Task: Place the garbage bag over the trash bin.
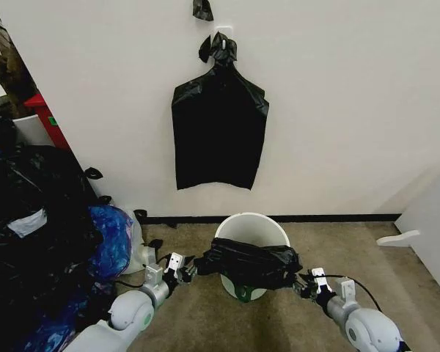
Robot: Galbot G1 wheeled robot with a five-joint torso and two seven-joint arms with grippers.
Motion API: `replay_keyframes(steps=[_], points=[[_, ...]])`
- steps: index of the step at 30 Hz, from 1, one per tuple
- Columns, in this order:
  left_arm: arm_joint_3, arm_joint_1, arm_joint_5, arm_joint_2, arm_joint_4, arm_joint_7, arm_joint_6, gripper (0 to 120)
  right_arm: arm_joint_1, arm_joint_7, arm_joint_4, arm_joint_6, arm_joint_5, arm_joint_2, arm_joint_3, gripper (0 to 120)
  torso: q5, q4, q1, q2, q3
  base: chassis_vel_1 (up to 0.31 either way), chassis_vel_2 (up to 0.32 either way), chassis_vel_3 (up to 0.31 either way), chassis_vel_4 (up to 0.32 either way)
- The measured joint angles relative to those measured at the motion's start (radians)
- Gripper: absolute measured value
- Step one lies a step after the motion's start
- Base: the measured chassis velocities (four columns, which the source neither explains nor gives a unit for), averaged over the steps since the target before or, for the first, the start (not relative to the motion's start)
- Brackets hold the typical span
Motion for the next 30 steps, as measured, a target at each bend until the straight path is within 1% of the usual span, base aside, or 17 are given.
replay_keyframes(steps=[1, 2, 3, 4, 5, 6, 9, 11, 18, 20, 21, 25, 30], points=[[-0.004, 0.014, 0.008, 0.008, -0.013, 0.013, -0.012, 65, -0.013, -0.007, 0.013, 0.007, -0.003, -0.003, 0.003, 72, -0.0001, 0.0001, 0.000, 0.000, 0.000, 0.000, 0.000, 0.000, 0.000], [-0.006, 0.018, 0.009, 0.010, -0.018, 0.017, -0.013, 69, -0.018, -0.010, 0.019, 0.010, -0.004, -0.004, 0.005, 76, -0.0001, 0.0001, 0.000, 0.000, 0.000, 0.000, 0.000, 0.000, 0.000], [-0.008, 0.027, 0.010, 0.014, -0.028, 0.020, -0.014, 77, -0.028, -0.014, 0.025, 0.018, -0.006, -0.005, 0.008, 82, -0.0001, 0.0000, 0.000, 0.000, 0.000, 0.000, 0.000, 0.000, 0.000], [-0.010, 0.035, 0.011, 0.016, -0.036, 0.022, -0.015, 79, -0.035, -0.016, 0.029, 0.025, -0.006, -0.006, 0.010, 86, 0.0000, -0.0001, 0.000, 0.000, 0.000, 0.000, 0.000, 0.000, 0.000], [-0.010, 0.035, 0.011, 0.016, -0.036, 0.022, -0.015, 79, -0.035, -0.016, 0.029, 0.025, -0.006, -0.006, 0.010, 86, 0.0000, -0.0001, 0.000, 0.000, 0.000, 0.000, 0.000, 0.000, 0.000], [-0.011, 0.041, 0.014, 0.018, -0.040, 0.023, -0.015, 84, -0.041, -0.016, 0.033, 0.030, -0.007, -0.006, 0.011, 90, 0.0000, -0.0001, 0.000, 0.000, 0.000, 0.000, 0.000, 0.000, 0.000], [-0.016, 0.066, 0.027, 0.022, -0.049, 0.031, -0.019, 95, -0.056, -0.019, 0.038, 0.050, -0.009, -0.004, 0.016, 98, -0.0002, -0.0001, 0.000, 0.000, 0.000, 0.000, 0.000, 0.000, 0.000], [-0.021, 0.083, 0.037, 0.027, -0.050, 0.041, -0.024, 99, -0.065, -0.024, 0.037, 0.067, -0.013, 0.000, 0.016, 100, -0.0001, 0.0000, 0.000, 0.000, 0.000, 0.000, 0.000, 0.000, 0.000], [-0.026, 0.122, 0.074, 0.026, -0.041, 0.065, -0.050, 100, -0.097, -0.050, 0.002, 0.142, -0.048, 0.015, 0.019, 100, 0.0000, 0.0000, 0.000, 0.000, 0.000, 0.000, 0.000, 0.000, 0.000], [-0.026, 0.130, 0.085, 0.019, -0.041, 0.065, -0.052, 100, -0.116, -0.072, -0.016, 0.207, -0.054, 0.018, 0.020, 100, -0.0001, 0.0000, 0.000, 0.000, 0.000, 0.000, 0.000, 0.000, 0.000], [-0.026, 0.130, 0.085, 0.019, -0.041, 0.065, -0.052, 100, -0.116, -0.072, -0.016, 0.207, -0.054, 0.018, 0.020, 100, -0.0001, 0.0000, 0.000, 0.000, 0.000, 0.000, 0.000, 0.000, 0.000], [-0.020, 0.124, 0.101, 0.002, -0.036, 0.064, -0.050, 100, -0.139, -0.103, -0.051, 0.333, -0.071, 0.024, 0.023, 100, -0.0001, -0.0001, 0.000, 0.000, 0.000, 0.000, 0.000, 0.000, 0.000], [-0.021, 0.127, 0.103, 0.004, -0.040, 0.061, -0.048, 100, -0.171, -0.118, -0.054, 0.394, -0.076, 0.023, 0.033, 100, -0.0002, -0.0002, 0.000, 0.000, 0.000, 0.000, 0.000, 0.000, 0.000]])
